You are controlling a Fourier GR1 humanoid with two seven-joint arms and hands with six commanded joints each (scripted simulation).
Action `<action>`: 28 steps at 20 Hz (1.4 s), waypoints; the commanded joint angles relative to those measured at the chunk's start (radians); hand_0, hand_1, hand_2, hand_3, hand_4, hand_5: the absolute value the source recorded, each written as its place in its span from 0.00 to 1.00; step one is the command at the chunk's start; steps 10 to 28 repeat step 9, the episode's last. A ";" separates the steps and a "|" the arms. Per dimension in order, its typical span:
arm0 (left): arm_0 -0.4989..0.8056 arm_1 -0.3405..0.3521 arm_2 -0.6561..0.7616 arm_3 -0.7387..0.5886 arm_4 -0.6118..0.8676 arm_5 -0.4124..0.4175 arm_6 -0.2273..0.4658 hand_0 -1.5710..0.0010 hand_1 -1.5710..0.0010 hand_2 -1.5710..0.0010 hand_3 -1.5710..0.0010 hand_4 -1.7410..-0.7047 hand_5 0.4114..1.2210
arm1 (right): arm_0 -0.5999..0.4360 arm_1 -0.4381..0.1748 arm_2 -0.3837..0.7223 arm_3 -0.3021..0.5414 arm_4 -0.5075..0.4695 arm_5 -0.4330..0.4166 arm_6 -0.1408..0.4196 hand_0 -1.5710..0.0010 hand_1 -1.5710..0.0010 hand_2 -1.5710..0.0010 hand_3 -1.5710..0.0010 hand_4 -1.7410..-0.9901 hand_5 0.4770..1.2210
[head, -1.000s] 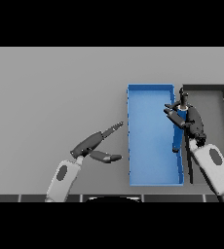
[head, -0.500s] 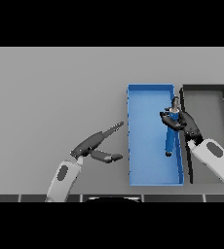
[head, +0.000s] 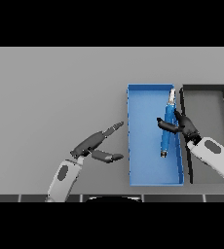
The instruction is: Pick up the blue pipe and place it into the blue bin.
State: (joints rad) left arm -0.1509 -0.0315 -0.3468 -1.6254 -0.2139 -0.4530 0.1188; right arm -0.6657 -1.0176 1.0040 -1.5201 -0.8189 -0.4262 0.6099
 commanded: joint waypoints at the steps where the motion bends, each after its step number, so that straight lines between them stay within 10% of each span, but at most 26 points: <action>1: 0.000 -0.004 -0.002 0.002 -0.002 0.003 0.001 1.00 1.00 1.00 1.00 0.82 0.02 | 0.003 0.014 0.010 0.005 0.006 -0.007 0.000 0.99 0.99 0.99 0.99 0.95 0.28; 28: -0.014 -0.025 -0.011 0.009 -0.010 0.013 0.005 1.00 1.00 1.00 1.00 0.83 0.02 | -0.013 -0.008 0.023 -0.009 -0.012 0.017 -0.005 1.00 1.00 1.00 1.00 0.96 0.22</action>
